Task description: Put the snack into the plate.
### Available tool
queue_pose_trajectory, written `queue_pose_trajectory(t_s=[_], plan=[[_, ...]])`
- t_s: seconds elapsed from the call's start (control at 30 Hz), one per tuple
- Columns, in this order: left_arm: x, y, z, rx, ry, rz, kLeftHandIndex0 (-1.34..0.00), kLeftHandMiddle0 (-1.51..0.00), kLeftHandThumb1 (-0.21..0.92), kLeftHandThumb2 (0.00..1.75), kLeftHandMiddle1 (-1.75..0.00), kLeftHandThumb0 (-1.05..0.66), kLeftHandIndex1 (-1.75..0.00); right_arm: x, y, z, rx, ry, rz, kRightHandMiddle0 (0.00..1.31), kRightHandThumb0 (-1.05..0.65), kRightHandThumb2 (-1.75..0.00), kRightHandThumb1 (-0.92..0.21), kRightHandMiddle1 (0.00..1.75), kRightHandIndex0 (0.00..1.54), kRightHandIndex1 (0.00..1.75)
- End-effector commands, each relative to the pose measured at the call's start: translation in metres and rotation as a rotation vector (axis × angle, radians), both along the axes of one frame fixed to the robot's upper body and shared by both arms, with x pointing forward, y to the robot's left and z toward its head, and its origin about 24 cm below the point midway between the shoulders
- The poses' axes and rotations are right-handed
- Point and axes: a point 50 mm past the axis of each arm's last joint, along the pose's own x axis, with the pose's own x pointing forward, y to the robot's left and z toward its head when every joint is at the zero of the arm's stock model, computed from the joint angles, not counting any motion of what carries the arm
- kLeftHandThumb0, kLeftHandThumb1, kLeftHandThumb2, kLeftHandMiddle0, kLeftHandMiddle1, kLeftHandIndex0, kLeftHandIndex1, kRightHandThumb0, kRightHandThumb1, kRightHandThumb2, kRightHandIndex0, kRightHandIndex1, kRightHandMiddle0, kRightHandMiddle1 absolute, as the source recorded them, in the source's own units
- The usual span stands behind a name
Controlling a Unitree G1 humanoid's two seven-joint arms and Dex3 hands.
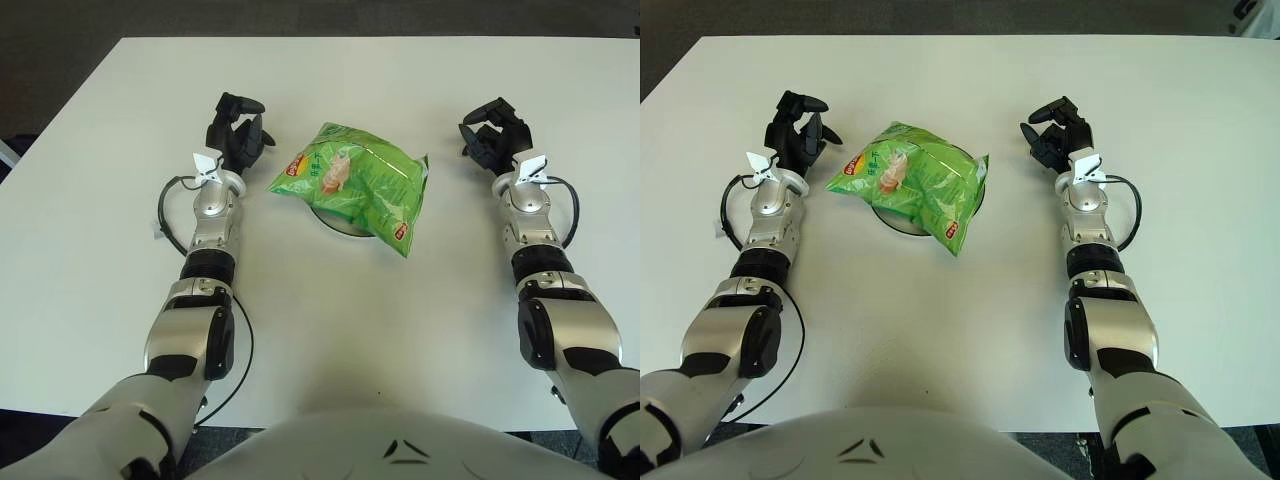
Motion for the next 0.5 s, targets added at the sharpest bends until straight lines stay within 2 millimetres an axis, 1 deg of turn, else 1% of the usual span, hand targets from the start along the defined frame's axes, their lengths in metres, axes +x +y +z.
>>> queue_pose_trajectory(t_s=[0.0,0.23,0.47], plan=[[-0.0159,0.0027,-0.0396,-0.004,0.135,0.018,-0.26,-0.64,0.91,0.49,-1.73,-0.35,-1.71,-0.0271,0.0012,-0.0581,0.052,0.146,-0.033,0.36,-0.37,-0.54,-0.83,1.63,0.74,1.75],[-0.0170,0.0030,-0.0399,0.013,0.146,0.021,-0.26,-0.64,0.91,0.49,-1.72,-0.35,-1.71,-0.0326,0.0007,-0.0554,0.103,0.057,-0.061,0.33,-0.37,-0.62,-0.81,1.69,0.75,1.75],[-0.0169,0.0025,-0.0388,0.020,0.156,0.021,-0.25,-0.63,0.91,0.49,-1.73,-0.35,-1.72,-0.0356,-0.0014,-0.0525,0.148,0.001,-0.042,0.29,-0.37,-0.67,-0.80,1.73,0.77,1.75]])
